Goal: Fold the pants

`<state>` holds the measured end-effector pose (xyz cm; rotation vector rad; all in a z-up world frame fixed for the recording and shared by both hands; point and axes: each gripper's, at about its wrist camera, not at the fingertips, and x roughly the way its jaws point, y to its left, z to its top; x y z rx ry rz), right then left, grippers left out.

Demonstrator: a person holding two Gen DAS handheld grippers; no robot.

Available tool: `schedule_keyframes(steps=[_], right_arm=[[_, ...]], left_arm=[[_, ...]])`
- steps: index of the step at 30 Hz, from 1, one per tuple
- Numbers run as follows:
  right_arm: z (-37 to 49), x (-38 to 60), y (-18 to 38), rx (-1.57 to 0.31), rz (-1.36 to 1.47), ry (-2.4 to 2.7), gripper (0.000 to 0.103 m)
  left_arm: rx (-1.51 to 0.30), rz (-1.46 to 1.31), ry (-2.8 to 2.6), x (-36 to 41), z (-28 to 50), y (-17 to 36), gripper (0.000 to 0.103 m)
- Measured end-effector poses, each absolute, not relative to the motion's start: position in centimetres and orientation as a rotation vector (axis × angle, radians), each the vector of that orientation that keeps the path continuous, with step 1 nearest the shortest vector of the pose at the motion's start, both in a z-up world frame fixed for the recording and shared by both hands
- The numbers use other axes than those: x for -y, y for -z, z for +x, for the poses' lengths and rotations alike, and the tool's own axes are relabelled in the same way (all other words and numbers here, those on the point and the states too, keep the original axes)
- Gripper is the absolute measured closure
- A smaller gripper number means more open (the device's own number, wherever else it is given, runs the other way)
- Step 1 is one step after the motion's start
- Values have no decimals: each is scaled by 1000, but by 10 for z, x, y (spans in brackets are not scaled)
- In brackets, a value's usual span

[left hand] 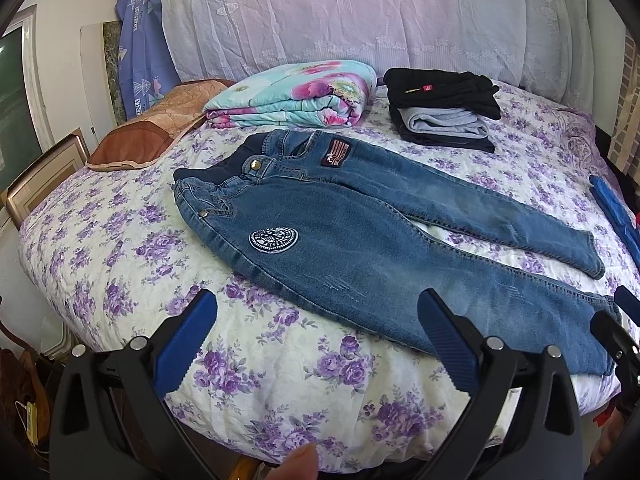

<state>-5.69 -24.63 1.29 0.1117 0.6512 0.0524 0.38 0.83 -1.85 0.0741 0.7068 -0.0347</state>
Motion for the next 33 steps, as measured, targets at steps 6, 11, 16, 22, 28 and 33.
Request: schedule_keyframes(steps=[6,11,16,22,28,33], right_arm=[[-56,247,-13,-653,112,-52,4],[-56,247,-13,-654,112,-52,4],[-57,246,-12,-654,112,-53,4],[-56,247,-13,-654,113,-53,4],[-57,245,-9,-663,117,-51,4],[-56,245,-9,-666,121,-48,4]], left_arm=[[-708,75,35,-7,3,20,5],[-709,72,35,-7,3,19,5],[-711,74,36,-7,3,19,5],[-716,76,40,-1,0,22,5],[-720,75,40,0,1,22,5],[-725,71,40,1,2,22,5]])
